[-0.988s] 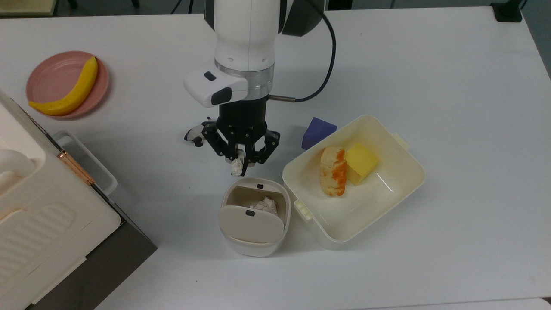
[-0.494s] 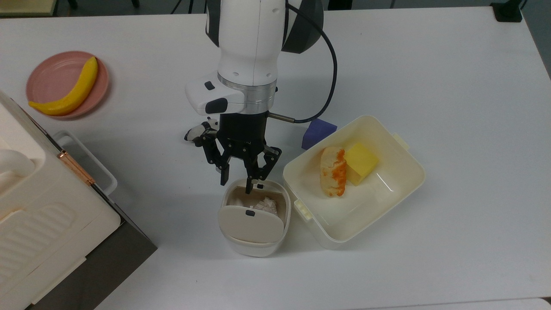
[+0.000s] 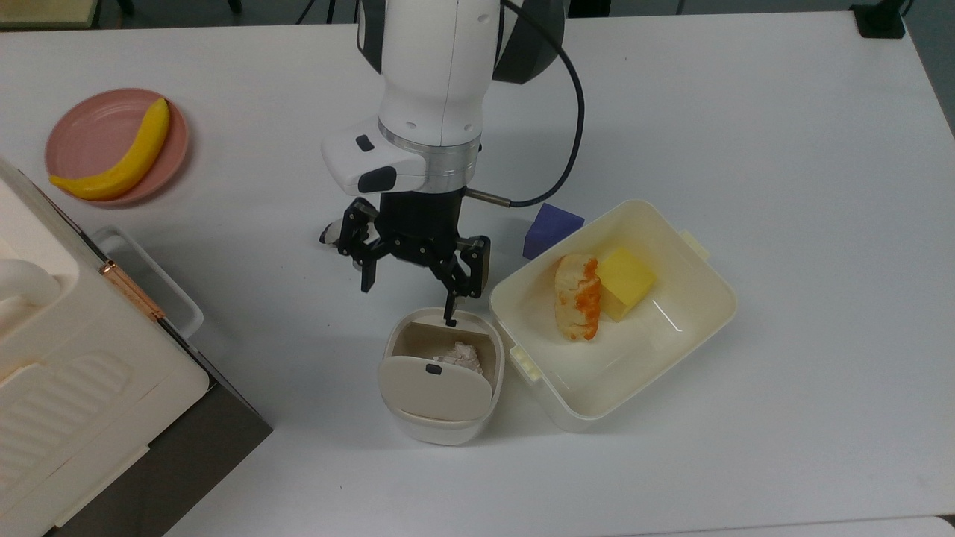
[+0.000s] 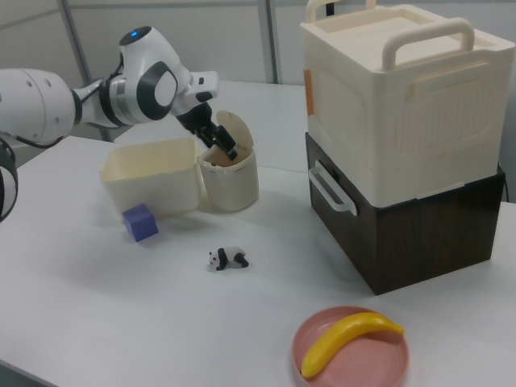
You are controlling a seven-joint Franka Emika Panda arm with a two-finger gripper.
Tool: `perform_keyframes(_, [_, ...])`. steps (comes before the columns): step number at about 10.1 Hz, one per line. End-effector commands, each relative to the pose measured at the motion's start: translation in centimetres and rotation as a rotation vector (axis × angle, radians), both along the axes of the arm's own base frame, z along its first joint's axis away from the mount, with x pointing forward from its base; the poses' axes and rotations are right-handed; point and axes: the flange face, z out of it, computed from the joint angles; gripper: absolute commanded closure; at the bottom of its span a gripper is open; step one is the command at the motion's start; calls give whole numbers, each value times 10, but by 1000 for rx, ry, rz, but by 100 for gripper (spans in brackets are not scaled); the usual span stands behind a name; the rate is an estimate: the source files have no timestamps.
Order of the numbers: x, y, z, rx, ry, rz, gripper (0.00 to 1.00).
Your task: Grab it up and put it in the trash
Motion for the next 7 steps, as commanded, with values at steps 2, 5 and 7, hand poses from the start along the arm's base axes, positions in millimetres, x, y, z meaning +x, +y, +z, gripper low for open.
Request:
perform_keyframes(2, [-74, -13, 49, 115, 412, 299, 0])
perform_keyframes(5, [-112, -57, 76, 111, 486, 285, 0])
perform_keyframes(7, [-108, -56, 67, 27, 506, 292, 0])
